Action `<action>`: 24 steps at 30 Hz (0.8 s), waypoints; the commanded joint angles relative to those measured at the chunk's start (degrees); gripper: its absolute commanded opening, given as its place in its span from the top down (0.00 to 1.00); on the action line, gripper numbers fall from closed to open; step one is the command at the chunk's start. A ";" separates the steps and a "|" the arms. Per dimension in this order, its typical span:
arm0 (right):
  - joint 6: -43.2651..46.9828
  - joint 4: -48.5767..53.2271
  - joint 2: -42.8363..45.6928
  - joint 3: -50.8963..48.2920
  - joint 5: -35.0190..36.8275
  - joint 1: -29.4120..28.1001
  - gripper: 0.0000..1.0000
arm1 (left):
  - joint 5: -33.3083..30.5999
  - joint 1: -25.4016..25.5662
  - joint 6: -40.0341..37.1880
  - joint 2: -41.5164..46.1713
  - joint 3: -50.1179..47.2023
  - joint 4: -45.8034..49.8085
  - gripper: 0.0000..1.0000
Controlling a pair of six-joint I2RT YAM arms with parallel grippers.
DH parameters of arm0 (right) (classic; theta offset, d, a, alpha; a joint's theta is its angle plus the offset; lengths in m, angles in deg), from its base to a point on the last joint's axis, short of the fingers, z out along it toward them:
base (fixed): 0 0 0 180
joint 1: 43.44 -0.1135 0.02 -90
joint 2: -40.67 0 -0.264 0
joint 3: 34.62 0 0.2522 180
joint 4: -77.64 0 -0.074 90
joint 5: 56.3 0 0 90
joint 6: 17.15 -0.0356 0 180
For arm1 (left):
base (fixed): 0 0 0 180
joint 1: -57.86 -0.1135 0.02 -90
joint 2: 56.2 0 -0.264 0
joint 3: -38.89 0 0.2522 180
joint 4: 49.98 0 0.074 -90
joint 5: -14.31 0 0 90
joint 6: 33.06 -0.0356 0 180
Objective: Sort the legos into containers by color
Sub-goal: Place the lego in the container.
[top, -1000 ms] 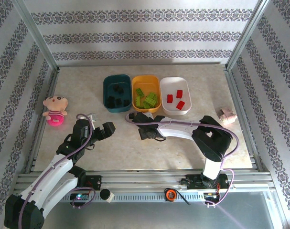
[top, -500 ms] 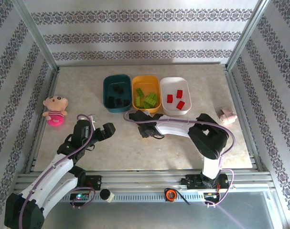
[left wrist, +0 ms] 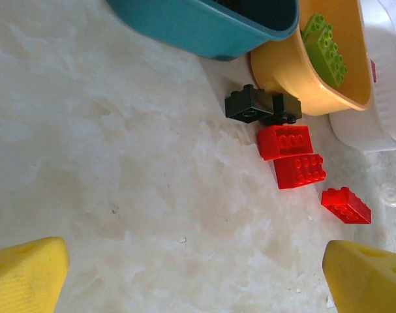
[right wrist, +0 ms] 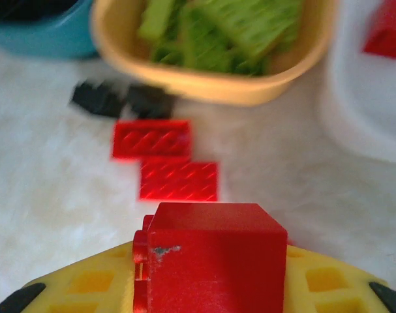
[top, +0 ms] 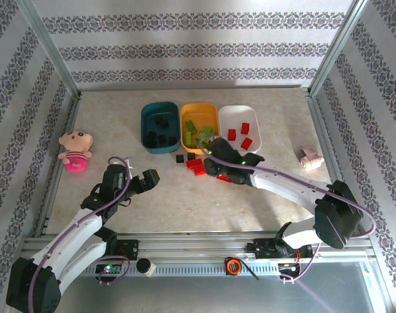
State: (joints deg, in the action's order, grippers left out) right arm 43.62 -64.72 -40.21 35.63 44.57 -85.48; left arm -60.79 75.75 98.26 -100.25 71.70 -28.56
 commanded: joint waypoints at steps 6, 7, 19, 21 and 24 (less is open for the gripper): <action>2.57 -1.51 -15.21 12.85 1.19 14.61 0.68 | 1.23 0.08 1.66 1.18 -0.33 -1.91 0.00; 2.45 -1.52 -17.48 14.47 1.54 15.81 0.68 | 1.19 -0.02 1.81 1.41 -0.29 -1.56 0.00; 0.76 -0.21 -25.32 20.17 1.00 20.72 0.36 | 1.17 0.04 2.05 1.86 -0.44 -1.26 0.00; 0.93 -0.69 -22.55 17.69 0.61 20.23 0.32 | 1.27 -0.01 2.07 1.57 -0.33 -1.48 0.00; 0.68 -1.03 -16.26 12.32 0.98 18.04 0.29 | 1.27 0.05 2.09 1.42 -0.33 -1.95 0.00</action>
State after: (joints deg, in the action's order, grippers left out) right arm 44.47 -66.51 -63.05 51.52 44.88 -65.57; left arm -60.25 75.75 99.50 -98.77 71.61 -29.01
